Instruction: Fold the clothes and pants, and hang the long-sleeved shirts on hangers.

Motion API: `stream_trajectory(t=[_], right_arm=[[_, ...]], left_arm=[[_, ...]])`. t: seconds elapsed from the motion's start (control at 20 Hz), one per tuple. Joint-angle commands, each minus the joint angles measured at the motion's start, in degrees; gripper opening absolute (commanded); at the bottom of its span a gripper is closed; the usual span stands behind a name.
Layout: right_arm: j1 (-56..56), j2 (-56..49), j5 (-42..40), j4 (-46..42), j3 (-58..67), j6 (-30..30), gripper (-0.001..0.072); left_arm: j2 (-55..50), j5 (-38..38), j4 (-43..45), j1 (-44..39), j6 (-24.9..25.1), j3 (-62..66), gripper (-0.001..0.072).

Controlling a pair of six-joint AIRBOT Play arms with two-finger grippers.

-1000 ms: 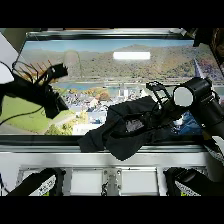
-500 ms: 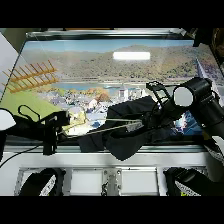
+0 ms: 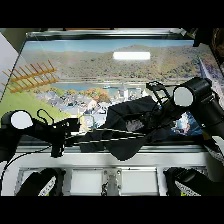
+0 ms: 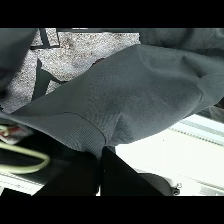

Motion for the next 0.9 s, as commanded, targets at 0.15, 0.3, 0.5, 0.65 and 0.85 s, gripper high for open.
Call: stream_trajectory(t=[0.15,0.3,0.5,0.65,0.85], right_arm=[[0.02,-0.02,0.0,0.0,-0.02,0.02,0.0015],[0.02,-0.09,-0.02,-0.02,-0.02,0.02,0.0015],[0.02,-0.15,0.0,0.04,-0.02,0.04,0.0015],[0.02,-0.09,0.24,0.9,0.02,-0.35,0.0015],[0.0,-0.02,2.78,-0.5,6.05,-1.99,0.0014]], left_arm=[[-5.55,4.42,-2.69,-0.15,0.02,-0.15,0.0007],[-8.55,4.55,-7.06,0.52,0.04,-0.15,0.0007],[-11.61,4.66,-7.41,-1.46,0.04,-0.15,0.0007],[-12.85,6.64,-7.54,-3.98,-0.22,-0.15,0.0007],[-12.98,8.66,-7.54,-4.76,-5.16,1.53,0.0007]])
